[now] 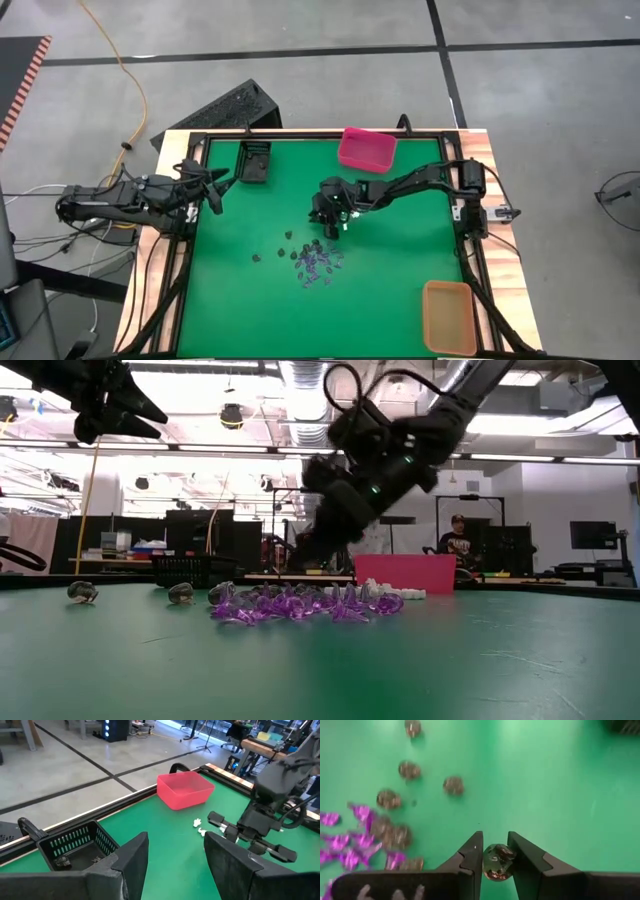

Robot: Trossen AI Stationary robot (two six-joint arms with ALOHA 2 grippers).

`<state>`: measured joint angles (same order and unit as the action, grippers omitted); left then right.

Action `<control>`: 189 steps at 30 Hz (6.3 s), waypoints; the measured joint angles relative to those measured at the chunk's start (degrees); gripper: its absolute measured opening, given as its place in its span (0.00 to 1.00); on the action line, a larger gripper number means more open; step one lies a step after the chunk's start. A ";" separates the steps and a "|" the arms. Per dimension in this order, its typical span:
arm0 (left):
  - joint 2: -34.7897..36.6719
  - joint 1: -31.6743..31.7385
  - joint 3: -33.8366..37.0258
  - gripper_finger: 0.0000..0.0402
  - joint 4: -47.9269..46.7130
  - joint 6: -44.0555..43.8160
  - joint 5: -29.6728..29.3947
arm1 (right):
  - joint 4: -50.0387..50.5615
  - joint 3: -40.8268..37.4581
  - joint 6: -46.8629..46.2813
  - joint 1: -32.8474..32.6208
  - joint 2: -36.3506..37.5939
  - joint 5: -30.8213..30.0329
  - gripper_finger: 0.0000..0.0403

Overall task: Sort Halloween decoration
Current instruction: Put the brown skull toy into the black bin

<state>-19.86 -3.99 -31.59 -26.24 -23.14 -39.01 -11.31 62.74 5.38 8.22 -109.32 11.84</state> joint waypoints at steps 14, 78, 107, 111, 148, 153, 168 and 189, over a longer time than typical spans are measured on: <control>0.00 0.01 0.00 0.45 0.00 0.62 -0.91 | 1.76 14.17 5.71 5.26 -1.92 -0.52 0.27; 0.04 0.06 -0.02 0.45 -1.46 2.50 -0.26 | 73.20 58.25 20.46 17.03 -15.33 31.05 0.20; 0.00 0.07 -0.02 0.45 -5.99 -2.82 -0.32 | -19.01 -9.68 14.99 -2.19 7.29 9.11 0.28; 0.00 0.06 -0.02 0.45 -6.21 -3.06 -0.26 | -19.14 -6.20 17.47 -3.01 3.51 10.71 0.37; 0.00 0.07 -0.02 0.45 -9.70 -2.91 -0.48 | 1.33 17.66 22.06 -2.53 -15.66 10.51 0.60; 0.00 0.07 -0.02 0.45 -10.17 -3.12 -0.54 | 1.53 17.73 22.99 -2.58 -16.56 10.52 0.59; 0.00 0.07 -0.02 0.45 -10.54 -3.13 -0.87 | 1.40 17.71 22.98 -2.55 -17.59 10.75 0.59; 0.00 0.07 -0.02 0.45 -10.56 -3.08 -0.89 | 2.08 17.62 17.99 -2.61 -17.59 11.36 0.30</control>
<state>-19.86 -3.92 -31.62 -36.80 -26.22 -39.90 -9.23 80.36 23.37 5.61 -126.91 23.20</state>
